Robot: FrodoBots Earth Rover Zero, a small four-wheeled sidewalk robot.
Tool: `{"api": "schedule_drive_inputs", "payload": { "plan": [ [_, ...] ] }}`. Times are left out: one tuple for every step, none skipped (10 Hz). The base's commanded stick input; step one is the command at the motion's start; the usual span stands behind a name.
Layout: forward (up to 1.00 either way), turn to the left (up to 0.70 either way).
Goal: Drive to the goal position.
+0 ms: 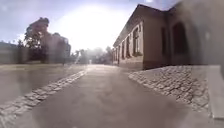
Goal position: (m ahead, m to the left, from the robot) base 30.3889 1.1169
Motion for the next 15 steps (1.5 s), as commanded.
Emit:
{"api": "schedule_drive_inputs", "payload": {
  "plan": [
    [0.7, 0.0],
    [0.7, 0.0],
    [0.7, 0.0],
    [0.7, 0.0],
    [0.7, 0.0],
    [0.7, 0.0],
    [0.7, 0.0],
    [0.7, 0.0],
    [0.7, 0.0],
    [0.7, 0.0],
    [0.7, 0.0],
    [0.7, 0.0],
    [0.7, 0.0],
    [0.7, 0.0],
    [0.7, 0.0]
  ]
}}
